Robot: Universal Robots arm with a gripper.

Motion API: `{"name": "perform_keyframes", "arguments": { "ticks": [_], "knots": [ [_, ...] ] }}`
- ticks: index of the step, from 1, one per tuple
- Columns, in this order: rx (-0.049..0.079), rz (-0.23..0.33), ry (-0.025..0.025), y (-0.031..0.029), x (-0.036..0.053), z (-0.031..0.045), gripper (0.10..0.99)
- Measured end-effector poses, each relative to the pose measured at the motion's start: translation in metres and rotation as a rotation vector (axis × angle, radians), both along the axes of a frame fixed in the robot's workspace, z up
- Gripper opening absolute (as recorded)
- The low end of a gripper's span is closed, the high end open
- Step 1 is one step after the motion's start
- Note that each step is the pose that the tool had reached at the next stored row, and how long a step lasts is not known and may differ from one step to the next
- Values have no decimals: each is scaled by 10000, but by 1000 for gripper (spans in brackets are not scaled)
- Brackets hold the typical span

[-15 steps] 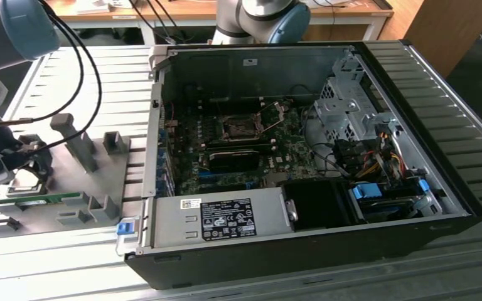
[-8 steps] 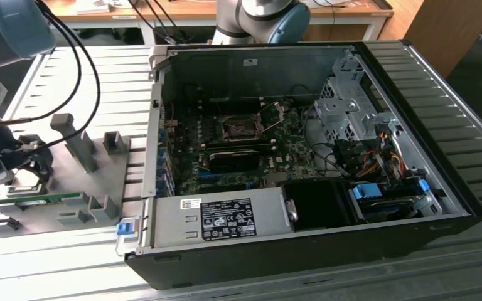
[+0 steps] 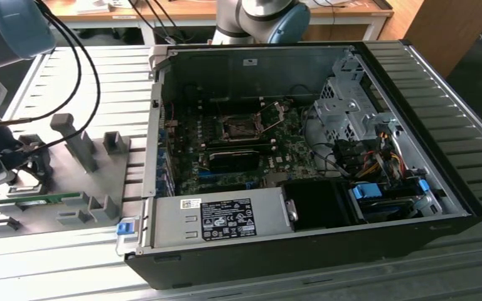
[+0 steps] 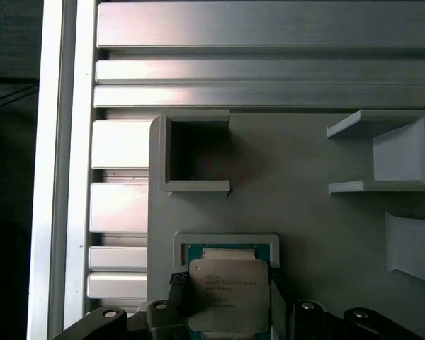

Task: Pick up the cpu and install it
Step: 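Pick up the cpu and move it towards the insertion slot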

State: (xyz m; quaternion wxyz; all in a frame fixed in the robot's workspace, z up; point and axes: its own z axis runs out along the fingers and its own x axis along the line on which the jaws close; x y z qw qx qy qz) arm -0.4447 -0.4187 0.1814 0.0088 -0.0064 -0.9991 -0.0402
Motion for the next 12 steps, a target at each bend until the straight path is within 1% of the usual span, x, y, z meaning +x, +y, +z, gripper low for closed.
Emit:
{"name": "perform_keyframes", "arguments": {
  "ticks": [1, 4, 6, 9, 10, 12],
  "knots": [
    [1, 0, -2, 0, 0, 2, 541],
    [0, 0, -1, 0, 0, 36, 541],
    [0, 0, 0, 0, 0, 74, 541],
    [1, 0, -2, 0, 0, 167, 541],
    [2, 0, 0, 0, 0, 261, 541],
    [3, 0, 14, 0, 0, 316, 541]
  ]
}}
